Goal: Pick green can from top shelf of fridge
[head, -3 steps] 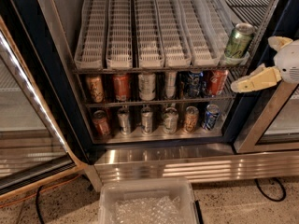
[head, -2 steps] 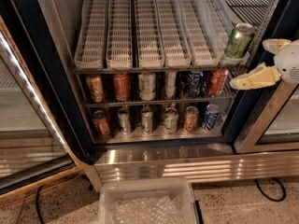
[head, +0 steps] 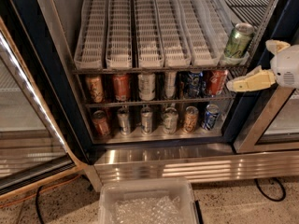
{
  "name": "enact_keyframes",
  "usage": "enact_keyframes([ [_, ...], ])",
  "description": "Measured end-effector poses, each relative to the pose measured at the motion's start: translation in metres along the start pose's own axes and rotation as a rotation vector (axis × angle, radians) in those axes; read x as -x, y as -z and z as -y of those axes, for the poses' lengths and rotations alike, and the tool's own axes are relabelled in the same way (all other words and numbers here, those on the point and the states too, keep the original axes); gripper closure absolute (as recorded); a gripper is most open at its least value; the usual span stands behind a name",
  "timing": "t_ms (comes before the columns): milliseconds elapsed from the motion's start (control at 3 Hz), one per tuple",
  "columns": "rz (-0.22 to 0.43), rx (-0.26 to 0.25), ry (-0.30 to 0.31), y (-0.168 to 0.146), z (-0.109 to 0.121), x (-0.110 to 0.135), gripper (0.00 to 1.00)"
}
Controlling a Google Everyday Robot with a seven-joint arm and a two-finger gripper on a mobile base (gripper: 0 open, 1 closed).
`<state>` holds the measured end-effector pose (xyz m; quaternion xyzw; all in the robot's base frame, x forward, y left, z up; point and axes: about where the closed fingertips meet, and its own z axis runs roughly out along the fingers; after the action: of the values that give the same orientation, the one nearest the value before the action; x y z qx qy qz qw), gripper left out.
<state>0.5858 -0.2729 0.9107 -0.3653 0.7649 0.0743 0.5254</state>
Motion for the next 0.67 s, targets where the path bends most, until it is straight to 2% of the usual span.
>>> enact_keyframes([
  [667,0.069,-0.084,-0.043,-0.0207,0.0154,-0.0045,0.1],
])
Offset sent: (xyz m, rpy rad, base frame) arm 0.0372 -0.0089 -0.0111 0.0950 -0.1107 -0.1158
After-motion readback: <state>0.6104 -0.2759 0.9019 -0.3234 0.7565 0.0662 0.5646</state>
